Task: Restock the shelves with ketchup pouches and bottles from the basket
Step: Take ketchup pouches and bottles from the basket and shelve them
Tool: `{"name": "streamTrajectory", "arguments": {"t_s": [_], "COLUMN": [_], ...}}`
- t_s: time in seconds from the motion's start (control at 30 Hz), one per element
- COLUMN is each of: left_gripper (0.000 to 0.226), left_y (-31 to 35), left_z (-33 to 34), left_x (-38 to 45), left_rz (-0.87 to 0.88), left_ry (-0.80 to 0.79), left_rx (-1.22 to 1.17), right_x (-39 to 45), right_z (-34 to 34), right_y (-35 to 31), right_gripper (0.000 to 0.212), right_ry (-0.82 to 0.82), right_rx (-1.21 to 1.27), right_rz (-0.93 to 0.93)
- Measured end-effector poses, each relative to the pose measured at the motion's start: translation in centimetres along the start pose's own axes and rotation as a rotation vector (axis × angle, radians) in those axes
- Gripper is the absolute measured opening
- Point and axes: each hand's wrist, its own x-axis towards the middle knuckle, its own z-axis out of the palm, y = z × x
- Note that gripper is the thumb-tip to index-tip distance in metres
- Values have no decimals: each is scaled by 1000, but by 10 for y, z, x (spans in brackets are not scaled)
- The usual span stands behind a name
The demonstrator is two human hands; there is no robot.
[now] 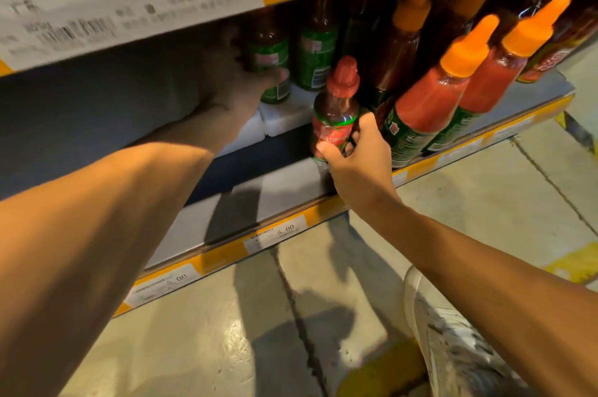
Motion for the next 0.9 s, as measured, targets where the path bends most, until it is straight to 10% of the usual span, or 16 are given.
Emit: {"name": "streamTrajectory", "arguments": {"t_s": [0.53, 0.9], "left_gripper": [79, 35], "left_y": [0, -2], "left_z": [15, -13], "left_x": [5, -43], "left_rz": [13, 38], "left_ry": [38, 69], "left_rx": [71, 527], "right_x": [11, 6], "right_z": [8, 0], "right_y": [-7, -15], "right_gripper": [28, 29], "right_ry": [69, 7], "right_rx": [-57, -90], "right_rz": [102, 176]}}
